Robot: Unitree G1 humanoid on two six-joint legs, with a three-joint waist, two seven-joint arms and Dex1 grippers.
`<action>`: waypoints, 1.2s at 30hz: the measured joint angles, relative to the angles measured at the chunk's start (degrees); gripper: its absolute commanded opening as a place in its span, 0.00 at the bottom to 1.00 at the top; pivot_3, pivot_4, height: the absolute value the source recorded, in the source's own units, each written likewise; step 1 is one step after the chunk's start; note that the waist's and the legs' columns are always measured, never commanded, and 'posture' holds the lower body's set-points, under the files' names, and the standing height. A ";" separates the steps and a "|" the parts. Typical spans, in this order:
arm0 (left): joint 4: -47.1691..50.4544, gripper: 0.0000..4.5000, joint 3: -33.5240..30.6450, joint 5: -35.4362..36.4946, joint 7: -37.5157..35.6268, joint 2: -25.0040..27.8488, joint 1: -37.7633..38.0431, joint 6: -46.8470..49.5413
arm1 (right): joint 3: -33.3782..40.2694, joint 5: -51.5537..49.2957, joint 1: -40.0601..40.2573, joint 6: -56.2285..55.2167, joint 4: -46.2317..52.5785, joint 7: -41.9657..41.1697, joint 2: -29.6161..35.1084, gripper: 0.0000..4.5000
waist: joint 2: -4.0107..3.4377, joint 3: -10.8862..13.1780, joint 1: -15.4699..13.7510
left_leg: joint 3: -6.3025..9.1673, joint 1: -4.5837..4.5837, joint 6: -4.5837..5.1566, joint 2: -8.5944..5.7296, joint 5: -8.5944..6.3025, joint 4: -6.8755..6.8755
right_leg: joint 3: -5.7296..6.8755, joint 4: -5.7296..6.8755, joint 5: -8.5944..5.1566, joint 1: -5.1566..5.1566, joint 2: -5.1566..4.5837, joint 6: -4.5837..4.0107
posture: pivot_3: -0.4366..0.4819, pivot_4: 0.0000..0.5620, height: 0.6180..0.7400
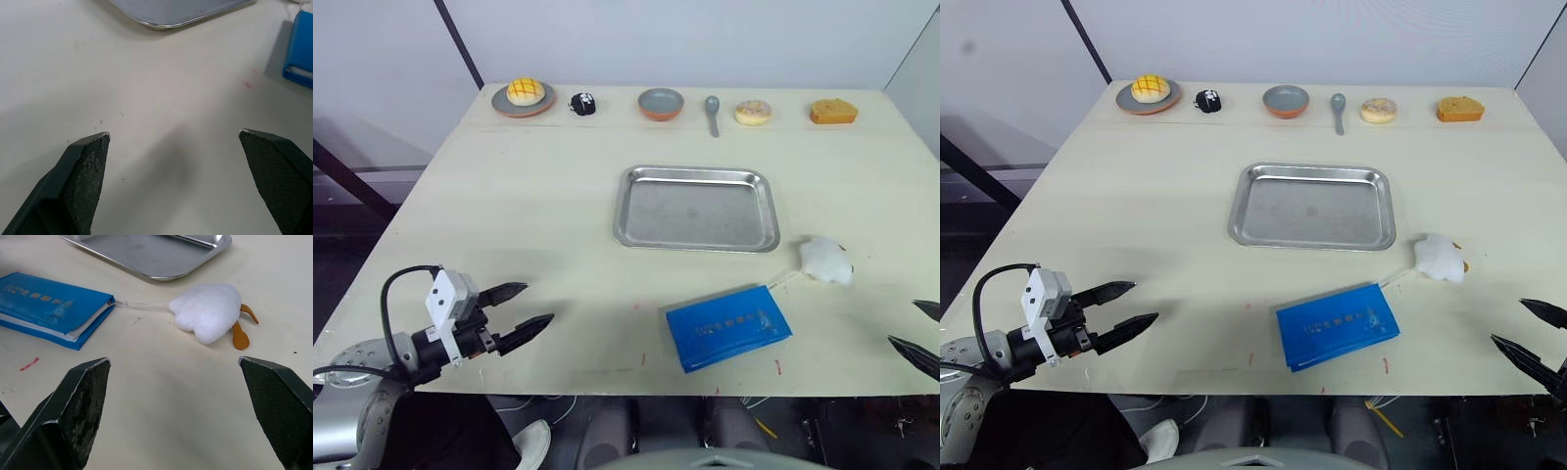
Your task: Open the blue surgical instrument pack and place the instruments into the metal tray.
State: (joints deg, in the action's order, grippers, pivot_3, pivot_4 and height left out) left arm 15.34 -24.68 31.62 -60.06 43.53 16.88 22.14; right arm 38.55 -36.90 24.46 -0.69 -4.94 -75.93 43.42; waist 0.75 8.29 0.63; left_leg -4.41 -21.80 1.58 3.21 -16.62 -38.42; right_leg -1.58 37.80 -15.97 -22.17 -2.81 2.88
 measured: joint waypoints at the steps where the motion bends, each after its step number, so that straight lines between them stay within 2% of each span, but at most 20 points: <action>1: 0.00 1.00 0.00 0.00 0.00 0.00 0.00 0.00 | 0.00 0.00 0.00 0.00 0.00 0.00 0.00 0.98 | 0.00 0.00 0.00 | 0.00 0.00 0.00 0.00 0.00 0.00 | 0.00 0.00 0.00 0.00 0.00 0.00 | 0.48 0.27 0.94; 11: -2.54 1.00 2.79 -2.20 -2.43 1.22 -1.41 -2.76 | -0.03 1.69 -0.68 -5.99 -6.49 -3.47 -0.65 0.98 | 0.01 0.01 0.03 | -0.03 0.03 0.00 -0.02 0.00 0.00 | -0.02 0.01 0.01 0.01 0.00 0.01 | 0.48 0.27 0.94; 22: -2.25 1.00 9.64 -4.51 -5.13 2.19 -5.69 -6.59 | -5.56 3.39 -3.04 -3.66 -0.70 -2.85 -0.60 0.98 | 0.00 0.00 -0.04 | -0.01 0.01 0.00 -0.02 0.00 0.00 | 0.00 0.02 0.08 0.00 0.01 0.14 | 0.48 0.27 0.94; 30: 0.40 1.00 18.21 -4.42 -9.77 2.60 -9.30 -5.33 | -14.40 8.96 -10.59 -4.12 2.19 0.60 -0.52 0.98 | -0.01 0.01 -0.06 | 0.00 -0.01 0.00 -0.05 0.00 -0.02 | 0.02 0.04 0.10 -0.02 0.04 0.16 | 0.48 0.27 0.94; 32: 0.39 0.88 20.84 -4.47 -11.21 2.78 -10.95 -5.26 | -16.90 10.32 -13.70 -4.33 2.08 1.14 -0.41 1.00 | -0.01 0.01 -0.06 | -0.02 0.00 0.00 -0.05 0.01 -0.04 | 0.00 0.05 0.10 -0.02 0.04 0.17 | 0.48 0.27 0.94; 33: 0.39 0.82 21.53 -4.47 -11.54 2.77 -11.53 -5.16 | -17.75 10.77 -14.58 -4.39 2.08 1.18 -0.34 0.94 | -0.01 0.01 -0.06 | -0.01 -0.01 0.00 -0.06 0.01 -0.04 | 0.01 0.05 0.10 -0.02 0.04 0.17 | 0.48 0.27 0.94; 35: 0.36 0.62 23.12 -4.45 -12.31 2.76 -12.60 -4.93 | -19.56 11.66 -16.20 -4.38 1.54 1.13 -0.09 0.82 | -0.01 0.02 -0.07 | -0.01 -0.02 0.00 -0.06 0.01 -0.04 | 0.01 0.05 0.10 -0.02 0.05 0.17 | 0.48 0.27 0.94; 36: 0.24 0.52 24.25 -4.46 -12.65 2.71 -13.43 -4.65 | -20.70 12.07 -17.25 -4.31 1.28 1.11 -0.04 0.71 | -0.01 0.02 -0.07 | 0.00 -0.03 0.00 -0.06 0.01 -0.04 | 0.02 0.05 0.10 -0.02 0.05 0.17 | 0.48 0.27 0.94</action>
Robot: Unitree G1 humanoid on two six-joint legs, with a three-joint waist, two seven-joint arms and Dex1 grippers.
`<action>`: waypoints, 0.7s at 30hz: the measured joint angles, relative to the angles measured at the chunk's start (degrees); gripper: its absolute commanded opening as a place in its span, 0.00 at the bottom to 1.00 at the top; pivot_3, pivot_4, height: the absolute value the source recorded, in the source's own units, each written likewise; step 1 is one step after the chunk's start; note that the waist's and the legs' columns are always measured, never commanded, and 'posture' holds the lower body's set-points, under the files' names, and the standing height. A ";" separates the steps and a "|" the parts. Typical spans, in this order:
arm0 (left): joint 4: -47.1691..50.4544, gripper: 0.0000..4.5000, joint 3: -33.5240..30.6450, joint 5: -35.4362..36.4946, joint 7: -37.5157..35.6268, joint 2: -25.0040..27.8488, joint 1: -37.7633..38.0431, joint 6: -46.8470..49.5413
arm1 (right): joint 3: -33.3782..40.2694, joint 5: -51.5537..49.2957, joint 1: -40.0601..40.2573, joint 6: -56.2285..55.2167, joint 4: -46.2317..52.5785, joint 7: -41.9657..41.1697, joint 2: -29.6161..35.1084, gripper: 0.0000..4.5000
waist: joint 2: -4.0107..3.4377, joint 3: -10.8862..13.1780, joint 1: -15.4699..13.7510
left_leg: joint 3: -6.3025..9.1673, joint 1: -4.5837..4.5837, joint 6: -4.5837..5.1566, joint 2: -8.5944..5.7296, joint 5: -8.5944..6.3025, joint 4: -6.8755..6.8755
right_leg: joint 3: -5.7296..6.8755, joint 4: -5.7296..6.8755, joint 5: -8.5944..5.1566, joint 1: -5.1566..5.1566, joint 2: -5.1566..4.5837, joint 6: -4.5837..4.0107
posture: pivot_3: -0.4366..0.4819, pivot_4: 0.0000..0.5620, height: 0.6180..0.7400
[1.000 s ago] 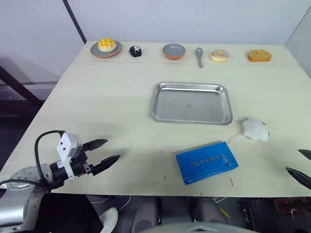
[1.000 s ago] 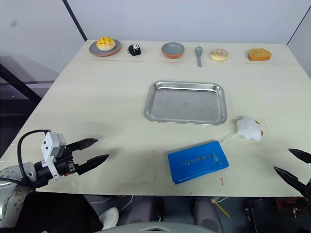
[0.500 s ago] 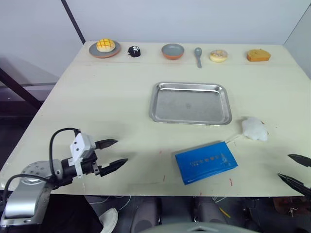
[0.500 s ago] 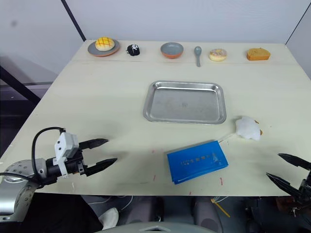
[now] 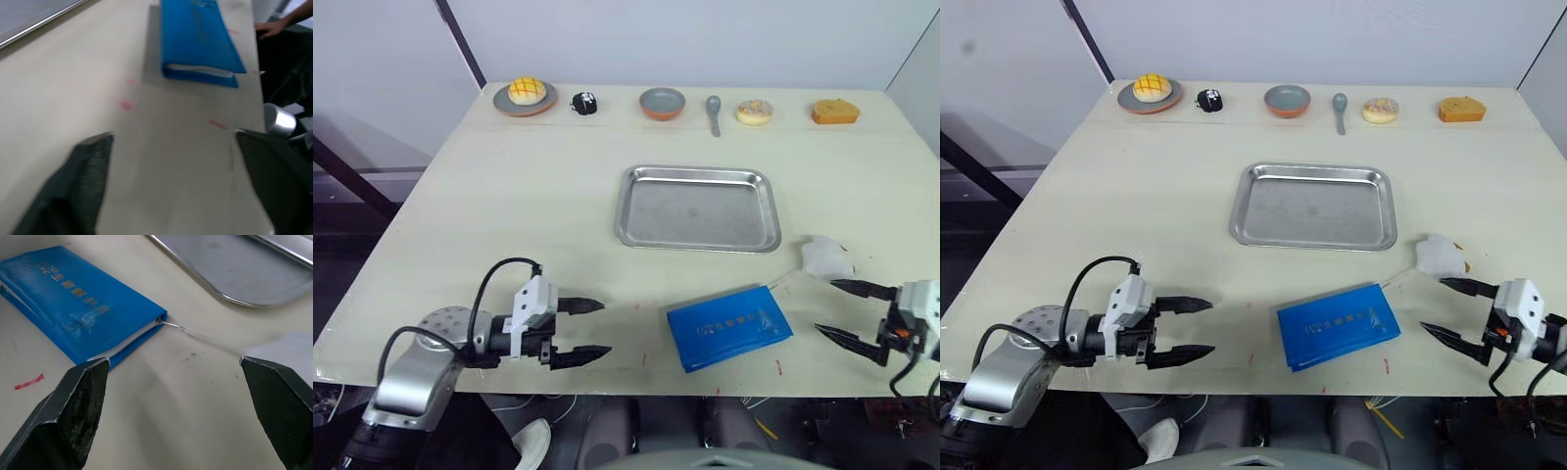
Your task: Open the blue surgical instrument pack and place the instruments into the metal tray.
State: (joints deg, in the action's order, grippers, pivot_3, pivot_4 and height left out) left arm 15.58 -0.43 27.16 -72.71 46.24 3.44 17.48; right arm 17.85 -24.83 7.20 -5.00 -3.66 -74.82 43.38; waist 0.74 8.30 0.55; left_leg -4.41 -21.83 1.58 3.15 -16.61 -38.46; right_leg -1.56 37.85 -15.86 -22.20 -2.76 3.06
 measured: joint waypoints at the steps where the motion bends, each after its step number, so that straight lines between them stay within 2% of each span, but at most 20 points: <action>1: -0.07 0.42 0.75 0.00 -0.21 -0.02 -0.59 0.20 | -0.76 0.17 -0.67 0.08 -0.06 -0.04 0.05 0.61 | 0.00 0.00 -0.03 | 0.00 0.00 0.00 0.00 0.00 0.00 | 0.00 0.00 0.00 0.00 0.00 0.00 | 0.48 0.27 0.94; 4: -0.77 0.17 3.96 -0.69 -0.95 -0.66 -3.30 0.69 | -3.81 1.33 -3.12 0.57 -0.61 -0.65 0.54 0.34 | 0.00 0.00 -0.05 | -0.01 0.00 0.00 -0.01 0.00 -0.04 | 0.00 0.01 0.00 0.00 0.00 0.01 | 0.48 0.27 0.94; 5: -1.10 0.05 5.33 -1.17 -1.03 -0.95 -4.24 0.74 | -4.76 1.92 -3.95 0.58 -1.01 -0.82 0.60 0.23 | 0.00 0.00 -0.06 | -0.01 0.00 0.00 -0.02 0.00 -0.04 | 0.00 0.01 0.00 0.00 0.01 0.01 | 0.48 0.27 0.94; 7: -1.40 0.00 6.48 -1.34 -1.21 -1.34 -4.98 0.87 | -5.91 2.47 -4.82 0.58 -1.50 -0.96 0.72 0.04 | 0.00 0.00 -0.05 | 0.00 -0.01 0.00 -0.02 0.00 -0.04 | 0.00 0.01 0.00 0.00 0.02 0.01 | 0.48 0.27 0.94; 13: -4.00 0.00 12.04 -3.22 -2.19 -4.00 -9.47 1.04 | -10.29 5.32 -8.91 1.19 -2.22 -0.68 0.79 0.02 | 0.00 0.00 -0.05 | 0.02 -0.04 0.00 -0.02 0.01 -0.10 | 0.00 0.05 0.01 -0.01 0.04 0.01 | 0.48 0.27 0.94; 21: -8.89 0.00 17.59 -5.95 -3.05 -8.79 -14.62 0.87 | -13.85 6.47 -9.78 4.36 -0.20 1.31 0.69 0.02 | 0.00 0.00 -0.18 | 0.06 -0.11 0.00 -0.02 0.01 -0.21 | 0.02 0.06 0.01 -0.02 0.06 0.02 | 0.48 0.27 0.94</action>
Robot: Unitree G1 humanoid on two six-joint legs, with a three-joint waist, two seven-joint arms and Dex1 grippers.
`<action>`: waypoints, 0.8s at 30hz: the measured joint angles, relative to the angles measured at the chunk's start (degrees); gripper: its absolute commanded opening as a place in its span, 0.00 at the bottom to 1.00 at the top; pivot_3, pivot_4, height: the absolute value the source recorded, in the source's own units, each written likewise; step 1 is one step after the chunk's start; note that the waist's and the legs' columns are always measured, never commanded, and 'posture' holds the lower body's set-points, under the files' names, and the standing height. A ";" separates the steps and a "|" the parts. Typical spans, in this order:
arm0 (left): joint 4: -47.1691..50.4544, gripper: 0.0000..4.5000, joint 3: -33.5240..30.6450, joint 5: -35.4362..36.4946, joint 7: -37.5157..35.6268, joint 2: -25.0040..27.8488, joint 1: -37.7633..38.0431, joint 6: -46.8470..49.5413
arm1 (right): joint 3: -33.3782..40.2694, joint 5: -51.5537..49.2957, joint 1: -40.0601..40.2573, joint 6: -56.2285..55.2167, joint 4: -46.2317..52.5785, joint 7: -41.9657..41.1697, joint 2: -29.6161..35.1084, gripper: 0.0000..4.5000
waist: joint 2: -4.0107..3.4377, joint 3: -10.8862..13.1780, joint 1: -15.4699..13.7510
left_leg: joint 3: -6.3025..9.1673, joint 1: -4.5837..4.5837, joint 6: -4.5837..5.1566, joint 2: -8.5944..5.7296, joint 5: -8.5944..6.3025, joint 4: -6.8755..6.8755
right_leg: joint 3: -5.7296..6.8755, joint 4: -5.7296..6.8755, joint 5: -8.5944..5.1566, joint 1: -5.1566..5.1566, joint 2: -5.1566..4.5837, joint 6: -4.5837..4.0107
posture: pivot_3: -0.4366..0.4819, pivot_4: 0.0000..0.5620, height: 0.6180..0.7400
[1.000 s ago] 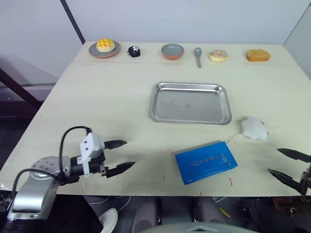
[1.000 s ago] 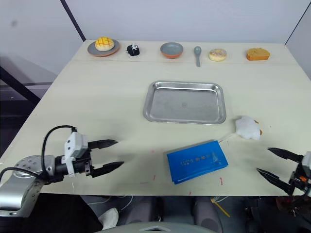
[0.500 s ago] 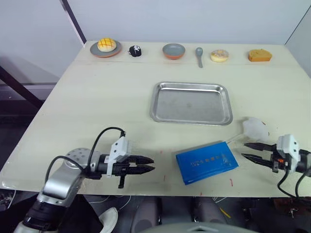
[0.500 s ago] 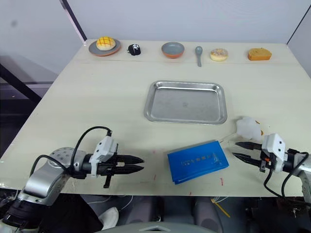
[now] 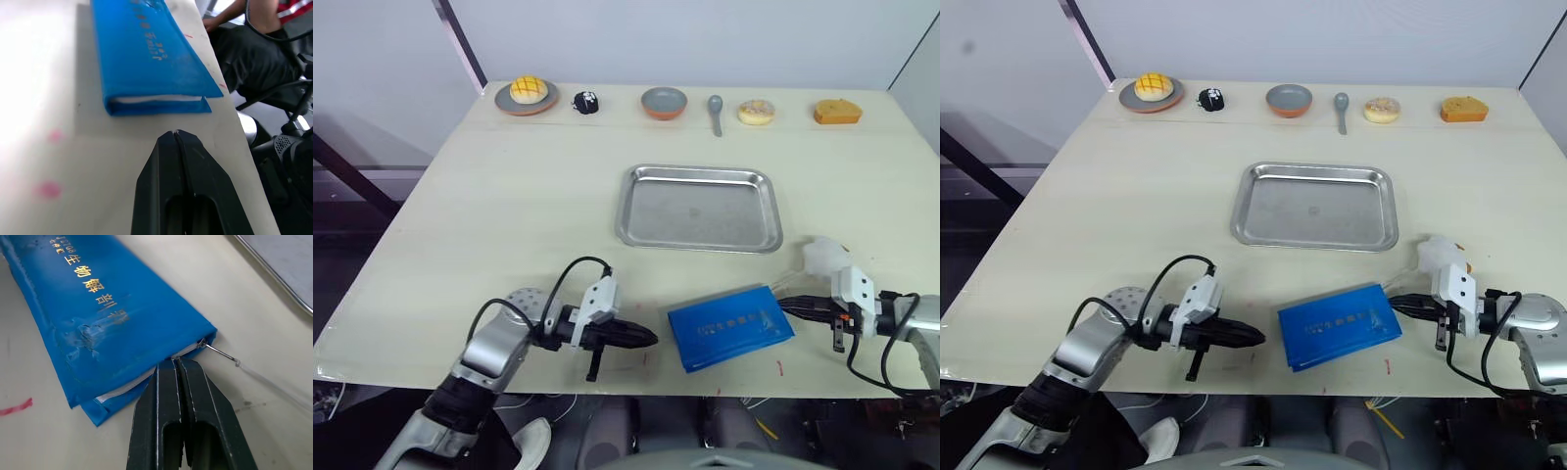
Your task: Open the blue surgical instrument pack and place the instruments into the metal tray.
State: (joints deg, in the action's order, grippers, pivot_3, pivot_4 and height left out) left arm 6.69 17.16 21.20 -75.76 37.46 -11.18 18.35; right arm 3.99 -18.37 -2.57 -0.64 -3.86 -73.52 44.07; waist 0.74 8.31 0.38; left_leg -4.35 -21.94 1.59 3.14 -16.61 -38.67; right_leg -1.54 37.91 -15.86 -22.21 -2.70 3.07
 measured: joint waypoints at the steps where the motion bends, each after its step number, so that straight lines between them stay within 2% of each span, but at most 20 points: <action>1: -0.64 0.00 0.26 -0.31 -0.04 -0.32 -0.30 -0.06 | -0.43 0.01 0.00 0.49 0.75 0.32 0.00 0.02 | 0.00 0.00 0.07 | 0.01 0.01 0.00 0.01 0.00 0.00 | 0.00 0.00 0.00 0.00 0.01 0.00 | 0.48 0.27 0.94; 14: -5.22 0.00 -0.54 -1.39 1.58 -4.01 -2.33 -1.26 | -3.25 -0.08 1.07 5.57 6.92 3.51 -1.28 0.02 | 0.00 0.00 -0.11 | 0.07 -0.04 0.00 0.01 0.00 -0.06 | 0.04 0.01 0.00 0.00 0.01 0.00 | 0.48 0.27 0.94; 24: -10.81 0.00 -4.50 -2.44 3.32 -3.14 -4.84 -3.87 | -5.63 0.94 -0.46 7.00 8.11 6.86 -4.00 0.02 | 0.00 0.00 0.28 | 0.08 -0.03 0.00 0.02 0.00 -0.06 | 0.05 0.04 0.00 0.00 0.02 0.00 | 0.48 0.27 0.94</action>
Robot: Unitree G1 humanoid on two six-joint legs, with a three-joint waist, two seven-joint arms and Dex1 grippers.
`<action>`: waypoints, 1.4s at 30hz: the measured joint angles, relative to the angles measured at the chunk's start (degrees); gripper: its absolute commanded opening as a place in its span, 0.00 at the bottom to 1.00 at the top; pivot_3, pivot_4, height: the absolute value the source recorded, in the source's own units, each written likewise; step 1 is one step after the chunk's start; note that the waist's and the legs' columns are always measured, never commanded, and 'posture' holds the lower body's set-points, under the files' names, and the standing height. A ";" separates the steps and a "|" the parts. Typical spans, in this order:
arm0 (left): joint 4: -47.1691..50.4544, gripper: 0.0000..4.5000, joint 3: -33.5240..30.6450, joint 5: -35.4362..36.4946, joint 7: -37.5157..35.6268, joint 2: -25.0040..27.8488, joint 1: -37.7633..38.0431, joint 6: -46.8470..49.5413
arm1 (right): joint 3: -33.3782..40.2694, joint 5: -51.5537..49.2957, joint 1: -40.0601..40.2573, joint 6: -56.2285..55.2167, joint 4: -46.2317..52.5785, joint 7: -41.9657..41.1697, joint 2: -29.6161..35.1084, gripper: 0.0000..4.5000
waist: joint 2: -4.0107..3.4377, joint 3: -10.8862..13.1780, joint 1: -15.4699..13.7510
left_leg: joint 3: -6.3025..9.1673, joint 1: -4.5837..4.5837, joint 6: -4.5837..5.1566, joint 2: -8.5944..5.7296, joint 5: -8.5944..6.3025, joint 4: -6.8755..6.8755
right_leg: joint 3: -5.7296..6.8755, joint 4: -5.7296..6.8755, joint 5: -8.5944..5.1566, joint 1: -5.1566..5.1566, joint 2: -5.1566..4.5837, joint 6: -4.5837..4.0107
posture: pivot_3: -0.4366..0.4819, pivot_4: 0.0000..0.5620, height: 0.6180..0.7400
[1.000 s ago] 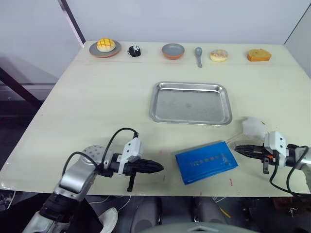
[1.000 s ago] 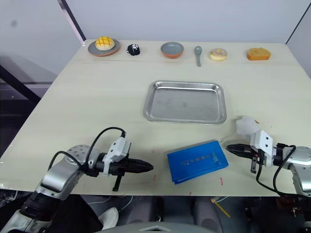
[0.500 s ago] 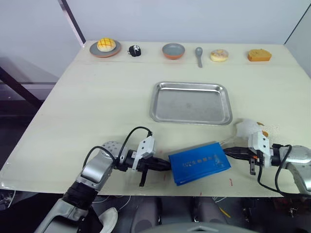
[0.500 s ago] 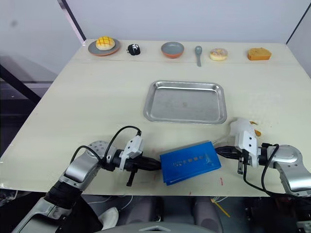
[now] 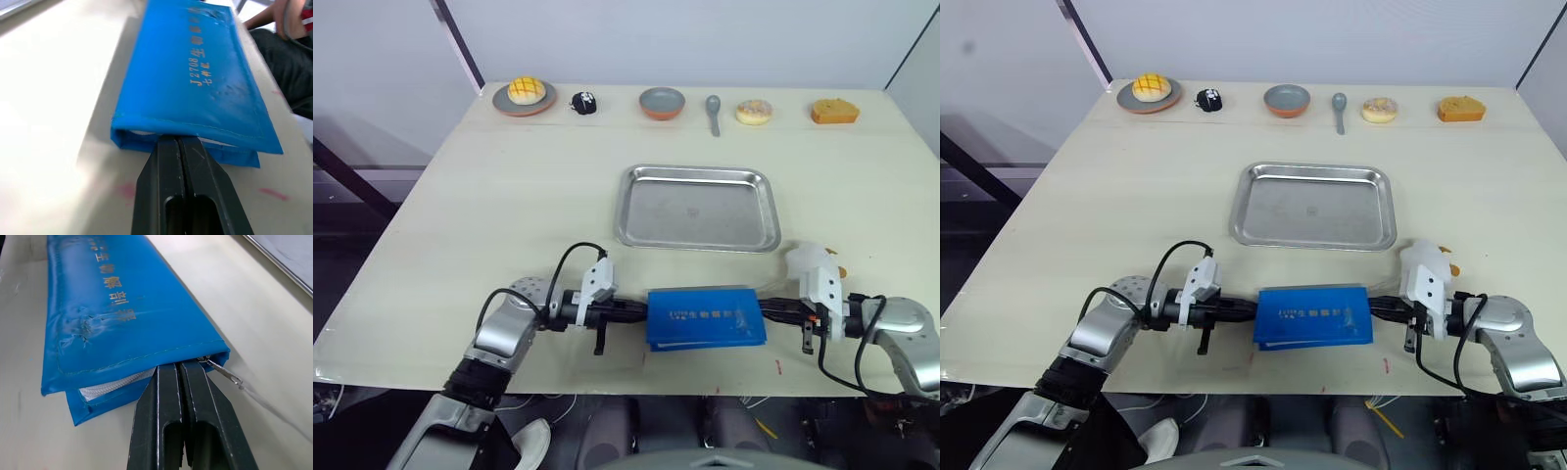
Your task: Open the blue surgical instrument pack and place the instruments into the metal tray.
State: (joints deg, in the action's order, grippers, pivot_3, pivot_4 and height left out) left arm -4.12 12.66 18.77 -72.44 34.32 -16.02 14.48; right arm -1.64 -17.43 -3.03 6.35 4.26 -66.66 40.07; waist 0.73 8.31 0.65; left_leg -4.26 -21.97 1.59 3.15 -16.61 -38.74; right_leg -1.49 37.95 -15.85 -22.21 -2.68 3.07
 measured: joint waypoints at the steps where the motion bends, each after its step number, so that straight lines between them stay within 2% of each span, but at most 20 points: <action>1: -0.73 0.00 -0.50 -0.10 0.22 0.00 -0.26 -0.39 | -0.14 0.51 -0.76 0.00 -0.16 0.77 -0.20 0.02 | 0.00 0.00 0.00 | 0.00 0.01 0.00 0.00 0.00 0.00 | 0.00 0.00 0.00 0.00 0.00 0.00 | 0.48 0.27 0.94; 9: -7.40 0.00 -2.33 -1.69 2.66 -1.27 -4.29 -4.02 | -0.27 4.38 -6.34 -1.63 -4.77 6.90 -3.11 0.02 | 0.01 0.00 -0.21 | 0.01 -0.06 -0.01 -0.01 0.01 -0.02 | 0.04 -0.02 0.00 -0.02 -0.01 0.01 | 0.48 0.27 0.94; 18: -10.71 0.00 -3.40 -1.94 5.09 -3.63 -6.44 -5.09 | -0.71 4.41 -5.65 -1.57 -4.76 6.44 -3.14 0.02 | 0.01 0.00 -0.24 | 0.04 -0.10 -0.01 -0.01 0.01 -0.07 | 0.07 -0.02 0.01 -0.02 -0.01 0.01 | 0.48 0.27 0.94; 27: -10.38 0.00 -3.40 -1.91 4.88 -3.51 -5.96 -5.11 | -0.72 4.36 -5.04 -1.50 -4.07 7.24 -3.20 0.02 | 0.01 0.00 -0.21 | 0.05 -0.10 -0.01 -0.01 0.01 -0.08 | 0.07 -0.01 0.01 -0.02 -0.01 0.01 | 0.48 0.27 0.94; 40: -6.67 0.00 -8.48 1.79 1.14 1.53 -1.47 -4.82 | 6.00 -3.50 4.50 3.51 3.03 6.94 -0.72 0.02 | 0.01 0.01 -0.22 | 0.06 -0.11 0.00 0.02 0.00 -0.08 | 0.08 -0.01 0.01 -0.02 -0.03 0.01 | 0.48 0.27 0.94; 41: -5.13 0.00 -9.19 2.44 0.50 2.26 -0.93 -4.79 | 6.97 -4.13 6.32 3.40 4.10 6.74 -0.70 0.02 | 0.02 0.01 -0.26 | 0.09 -0.14 0.00 0.02 0.00 -0.08 | 0.11 -0.03 0.00 -0.02 -0.03 0.01 | 0.48 0.27 0.94; 42: -2.65 0.00 -11.61 4.05 -0.96 5.20 0.53 -4.53 | 8.99 -5.49 9.65 2.14 4.70 5.75 -0.65 0.02 | 0.03 0.02 -0.27 | 0.12 -0.21 -0.01 0.04 0.00 -0.08 | 0.15 -0.05 0.00 -0.09 -0.02 0.01 | 0.48 0.27 0.94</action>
State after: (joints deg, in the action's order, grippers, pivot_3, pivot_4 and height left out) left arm -6.77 1.05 22.82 -73.40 39.52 -15.49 9.95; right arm 7.36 -22.92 6.62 8.49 8.95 -60.91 39.42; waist 0.76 8.33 0.38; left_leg -4.14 -22.18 1.58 3.19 -16.61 -38.82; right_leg -1.35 37.91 -15.85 -22.30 -2.70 3.08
